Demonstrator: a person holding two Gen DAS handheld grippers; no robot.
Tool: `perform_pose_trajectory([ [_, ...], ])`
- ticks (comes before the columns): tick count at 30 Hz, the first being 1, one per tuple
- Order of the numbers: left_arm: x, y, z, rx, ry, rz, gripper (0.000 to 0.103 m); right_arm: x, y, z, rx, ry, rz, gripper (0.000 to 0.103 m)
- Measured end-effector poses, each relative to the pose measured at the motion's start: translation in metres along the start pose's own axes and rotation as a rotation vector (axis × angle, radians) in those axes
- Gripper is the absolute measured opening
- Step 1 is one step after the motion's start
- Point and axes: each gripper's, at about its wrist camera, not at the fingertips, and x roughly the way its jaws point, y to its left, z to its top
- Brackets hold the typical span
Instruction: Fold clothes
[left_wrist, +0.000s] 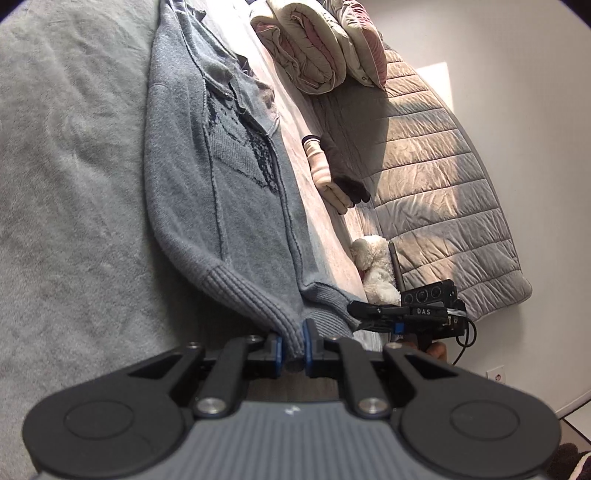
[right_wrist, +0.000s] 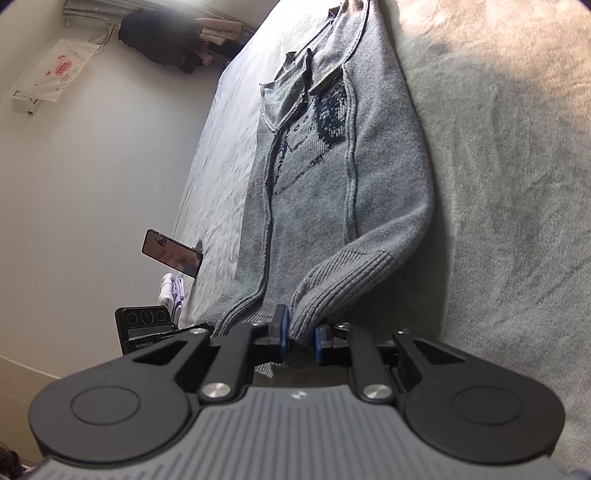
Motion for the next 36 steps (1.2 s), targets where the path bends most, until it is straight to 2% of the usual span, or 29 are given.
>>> perform_pose_trajectory([
  [6,0.008,0.011,0.027,-0.062,-0.083,0.0,0.01,0.014,0.002,0.038,-0.007,-0.028,-0.039,0.017],
  [10,0.016,0.025,0.045,-0.133,-0.139,0.04,0.01,0.026,-0.017,0.056,0.045,-0.047,-0.06,0.017],
  [15,0.019,0.042,0.054,-0.209,-0.237,0.096,0.011,0.035,-0.041,0.068,0.136,-0.057,-0.046,0.017],
  [18,0.015,0.037,0.058,-0.178,-0.284,0.112,0.018,0.034,-0.042,0.076,0.174,-0.072,-0.029,0.021],
  [20,0.008,0.032,0.061,-0.153,-0.323,0.114,0.029,0.029,-0.042,0.079,0.189,-0.096,-0.011,0.033],
  [22,0.001,0.025,0.063,-0.115,-0.354,0.142,0.031,0.022,-0.041,0.082,0.195,-0.141,0.01,0.042],
  [23,-0.001,0.021,0.064,-0.091,-0.366,0.165,0.031,0.018,-0.04,0.083,0.19,-0.163,0.009,0.043],
  [25,-0.003,0.013,0.066,-0.04,-0.381,0.216,0.031,0.012,-0.039,0.085,0.178,-0.195,-0.001,0.043],
  [28,0.001,0.003,0.067,0.049,-0.371,0.316,0.033,0.01,-0.034,0.085,0.121,-0.204,-0.067,0.043],
  [30,0.007,0.002,0.068,0.076,-0.348,0.357,0.033,0.014,-0.029,0.083,0.076,-0.197,-0.114,0.043],
  [36,0.015,0.008,0.064,0.078,-0.302,0.377,0.032,0.018,-0.028,0.075,-0.012,-0.176,-0.179,0.043],
])
